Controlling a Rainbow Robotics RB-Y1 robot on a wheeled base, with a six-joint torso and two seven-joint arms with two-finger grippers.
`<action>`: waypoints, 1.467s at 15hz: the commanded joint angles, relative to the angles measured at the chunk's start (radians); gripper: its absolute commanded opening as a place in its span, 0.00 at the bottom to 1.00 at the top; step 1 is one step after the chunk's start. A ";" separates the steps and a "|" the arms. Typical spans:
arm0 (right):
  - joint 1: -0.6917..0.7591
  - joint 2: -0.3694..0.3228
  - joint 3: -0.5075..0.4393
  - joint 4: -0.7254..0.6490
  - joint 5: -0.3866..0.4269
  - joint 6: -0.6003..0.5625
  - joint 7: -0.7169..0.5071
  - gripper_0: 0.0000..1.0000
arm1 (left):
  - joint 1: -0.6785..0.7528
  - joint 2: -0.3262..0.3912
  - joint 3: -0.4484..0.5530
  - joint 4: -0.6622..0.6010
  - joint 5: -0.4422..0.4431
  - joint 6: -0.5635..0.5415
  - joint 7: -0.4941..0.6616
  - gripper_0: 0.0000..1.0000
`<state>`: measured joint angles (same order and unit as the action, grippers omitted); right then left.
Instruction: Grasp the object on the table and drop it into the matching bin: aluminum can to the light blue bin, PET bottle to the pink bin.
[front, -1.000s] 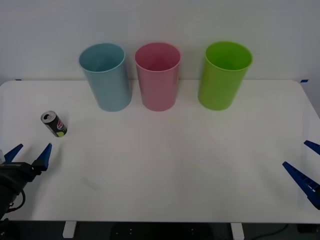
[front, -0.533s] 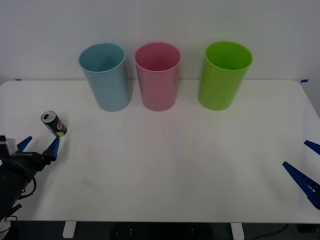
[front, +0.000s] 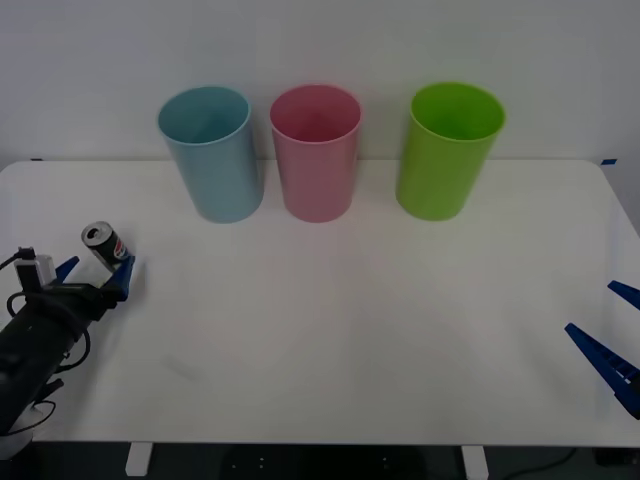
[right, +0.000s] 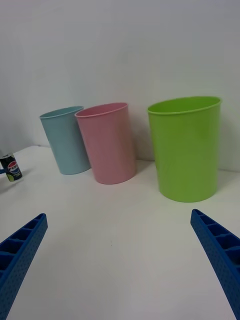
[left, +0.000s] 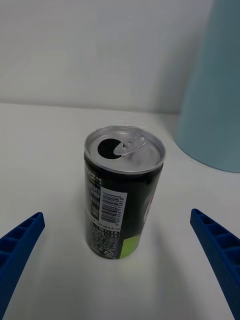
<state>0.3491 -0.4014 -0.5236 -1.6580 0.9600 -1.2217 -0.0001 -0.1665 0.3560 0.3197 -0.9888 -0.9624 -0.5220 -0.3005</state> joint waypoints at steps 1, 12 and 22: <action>0.000 0.000 0.000 0.000 0.000 0.000 0.000 1.00 | -0.034 -0.022 0.006 0.016 -0.033 0.040 0.000 1.00; 0.000 0.000 0.000 0.000 0.000 0.000 0.000 1.00 | -0.162 -0.041 0.015 0.127 -0.101 0.116 -0.003 1.00; 0.000 0.000 0.000 0.000 0.000 0.000 0.000 1.00 | -0.166 -0.043 0.012 0.127 -0.101 0.126 -0.011 0.00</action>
<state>0.3491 -0.4014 -0.5236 -1.6580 0.9600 -1.2217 0.0000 -0.3321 0.3129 0.3314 -0.8619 -1.0625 -0.3956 -0.3114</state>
